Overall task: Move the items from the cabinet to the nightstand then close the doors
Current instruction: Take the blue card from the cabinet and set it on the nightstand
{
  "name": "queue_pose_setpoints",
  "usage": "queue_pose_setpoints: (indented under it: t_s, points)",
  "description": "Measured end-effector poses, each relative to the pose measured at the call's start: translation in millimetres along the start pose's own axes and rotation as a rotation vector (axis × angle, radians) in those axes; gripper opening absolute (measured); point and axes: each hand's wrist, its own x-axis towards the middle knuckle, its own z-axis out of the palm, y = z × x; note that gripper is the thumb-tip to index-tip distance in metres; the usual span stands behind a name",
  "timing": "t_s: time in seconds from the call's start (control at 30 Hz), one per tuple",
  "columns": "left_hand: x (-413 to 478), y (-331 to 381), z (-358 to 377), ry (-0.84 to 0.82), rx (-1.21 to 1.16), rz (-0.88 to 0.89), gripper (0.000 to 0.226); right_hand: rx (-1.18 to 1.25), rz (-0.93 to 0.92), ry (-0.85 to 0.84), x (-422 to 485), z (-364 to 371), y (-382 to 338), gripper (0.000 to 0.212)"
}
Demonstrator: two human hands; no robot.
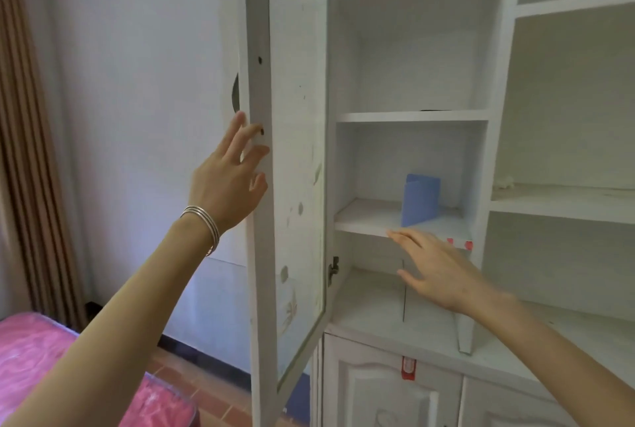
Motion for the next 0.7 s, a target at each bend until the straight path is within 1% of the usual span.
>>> queue_pose_setpoints:
  t_s: [0.23, 0.3, 0.37, 0.53, 0.7]
  points:
    - [4.2, 43.1, 31.9, 0.052, 0.120, -0.109, 0.028, -0.036, 0.042, 0.007, 12.4, 6.2, 50.5, 0.061]
    - [11.5, 63.2, 43.1, 0.064, 0.109, -0.095, 0.027, -0.057, 0.026, 0.014, 22.5, 7.5, 64.7, 0.062]
    - [21.0, 84.1, 58.4, 0.069, 0.090, -0.044, 0.027, -0.070, 0.003, 0.032, 31.0, 8.3, 79.6, 0.062]
    - [39.1, 134.4, 117.1, 0.002, 0.002, 0.037, 0.028, -0.035, -0.019, 0.066, 46.7, 12.8, 129.4, 0.061]
    - [41.9, 173.4, 187.6, -0.087, -0.117, 0.000, 0.034, -0.013, -0.051, 0.080, 49.3, 28.9, 184.4, 0.058]
